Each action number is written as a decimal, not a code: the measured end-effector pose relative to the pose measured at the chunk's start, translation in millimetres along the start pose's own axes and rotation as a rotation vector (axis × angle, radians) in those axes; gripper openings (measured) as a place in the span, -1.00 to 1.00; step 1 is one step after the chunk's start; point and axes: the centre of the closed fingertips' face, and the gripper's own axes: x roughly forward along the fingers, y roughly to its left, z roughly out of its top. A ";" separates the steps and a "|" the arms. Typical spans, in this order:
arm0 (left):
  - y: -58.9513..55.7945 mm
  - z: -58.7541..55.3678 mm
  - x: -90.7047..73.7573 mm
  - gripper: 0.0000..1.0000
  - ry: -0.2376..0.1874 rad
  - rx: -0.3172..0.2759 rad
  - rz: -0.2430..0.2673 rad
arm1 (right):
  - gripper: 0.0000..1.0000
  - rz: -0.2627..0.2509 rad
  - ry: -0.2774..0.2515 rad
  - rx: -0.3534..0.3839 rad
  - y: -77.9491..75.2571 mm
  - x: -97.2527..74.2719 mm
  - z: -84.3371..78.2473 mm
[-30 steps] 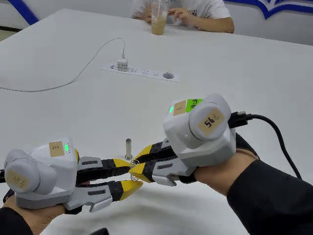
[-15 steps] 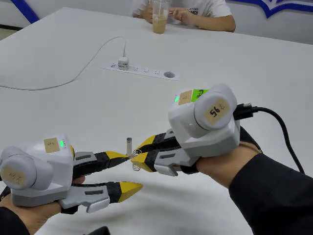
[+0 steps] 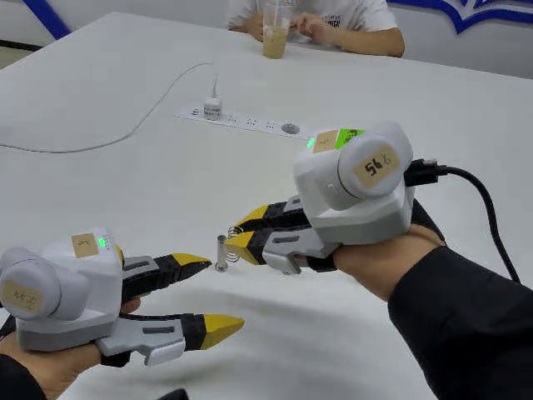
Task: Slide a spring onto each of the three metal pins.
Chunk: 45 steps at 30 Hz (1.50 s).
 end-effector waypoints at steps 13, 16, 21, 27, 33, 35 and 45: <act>0.4 -1.4 -1.1 0.20 0.004 -0.005 0.005 | -0.76 -0.014 -0.040 0.033 -18.6 9.7 14.0; 0.7 -0.7 -0.7 0.22 0.002 -0.006 0.006 | -0.76 -0.013 -0.033 0.032 -20.1 13.7 13.7; 2.4 -1.4 -1.7 0.24 0.002 -0.009 0.011 | -0.76 -0.005 -0.015 0.040 -21.1 21.1 7.5; 2.9 -3.9 -3.2 0.27 0.003 -0.015 0.014 | -0.76 -0.005 0.003 0.052 -22.8 26.0 -0.3; 4.2 -5.0 -3.2 0.26 0.005 -0.017 0.015 | -0.76 -0.006 0.006 0.054 -23.5 28.2 -1.3; 4.9 -4.8 -3.1 0.26 0.004 -0.017 0.016 | -0.76 -0.004 0.009 0.055 -23.5 29.6 -2.8; 5.3 -7.1 -4.0 0.25 0.007 -0.019 0.017 | -0.76 0.006 0.026 0.070 -24.2 38.1 -11.2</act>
